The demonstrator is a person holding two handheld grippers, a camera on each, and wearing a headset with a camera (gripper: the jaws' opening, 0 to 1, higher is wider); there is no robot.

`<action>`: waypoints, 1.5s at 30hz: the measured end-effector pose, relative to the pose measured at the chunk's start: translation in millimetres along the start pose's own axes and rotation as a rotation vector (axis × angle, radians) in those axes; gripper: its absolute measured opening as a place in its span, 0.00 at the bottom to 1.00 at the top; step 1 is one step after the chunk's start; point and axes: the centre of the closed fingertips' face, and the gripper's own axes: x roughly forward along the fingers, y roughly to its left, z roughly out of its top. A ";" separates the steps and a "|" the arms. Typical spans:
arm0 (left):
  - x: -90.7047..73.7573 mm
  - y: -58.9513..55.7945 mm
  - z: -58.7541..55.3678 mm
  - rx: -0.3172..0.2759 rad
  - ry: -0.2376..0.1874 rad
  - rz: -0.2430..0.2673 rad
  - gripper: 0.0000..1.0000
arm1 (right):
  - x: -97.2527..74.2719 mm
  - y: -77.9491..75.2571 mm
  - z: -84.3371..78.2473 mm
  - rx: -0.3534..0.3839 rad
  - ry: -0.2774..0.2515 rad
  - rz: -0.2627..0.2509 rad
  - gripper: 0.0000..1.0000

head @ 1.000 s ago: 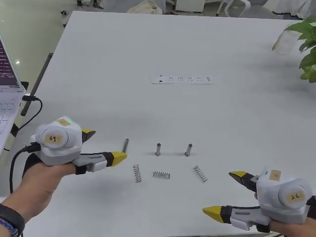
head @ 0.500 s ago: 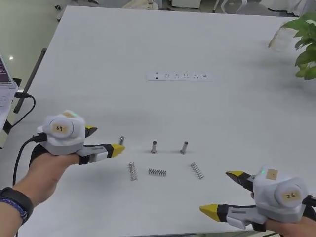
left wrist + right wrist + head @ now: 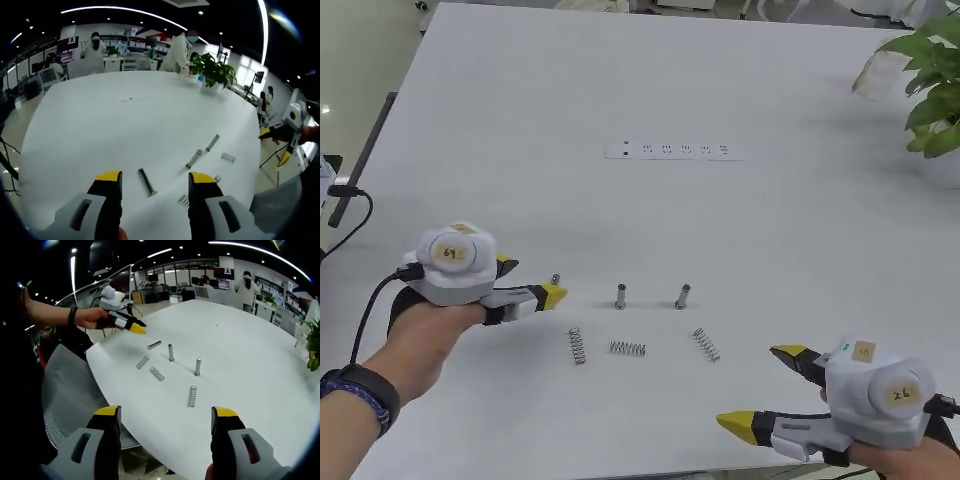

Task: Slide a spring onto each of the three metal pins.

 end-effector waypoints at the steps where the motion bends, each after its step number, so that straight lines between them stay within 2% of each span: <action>1: 2.1 0.6 -0.1 -0.006 -0.001 0.001 0.46 | 0.2 -0.5 0.1 0.003 0.000 0.000 0.72; 6: 11.8 3.2 -3.9 -0.029 0.013 0.011 0.42 | 2.0 -1.0 -0.6 0.005 0.006 0.002 0.72; 10: 19.2 6.9 -8.7 -0.037 0.034 0.024 0.34 | 3.1 -2.4 0.2 0.007 0.010 0.003 0.72; 21: 36.0 20.1 -14.0 -0.079 0.060 0.038 0.28 | 1.8 -11.4 0.5 0.011 0.017 -0.004 0.71; 35: 58.3 23.4 -26.1 -0.129 0.100 0.049 0.21 | 0.7 -10.8 -2.0 0.019 0.023 -0.003 0.71; 41: 65.7 19.1 -33.2 -0.117 0.126 0.042 0.19 | -0.3 -11.0 -3.2 0.022 0.025 -0.005 0.71; 43: 66.7 20.5 -37.2 -0.110 0.141 0.053 0.17 | -0.6 -11.5 -3.9 0.023 0.027 -0.006 0.71; 45: 66.2 23.2 -36.0 -0.114 0.134 0.066 0.13 | -1.0 -12.0 -4.2 0.026 0.026 -0.007 0.71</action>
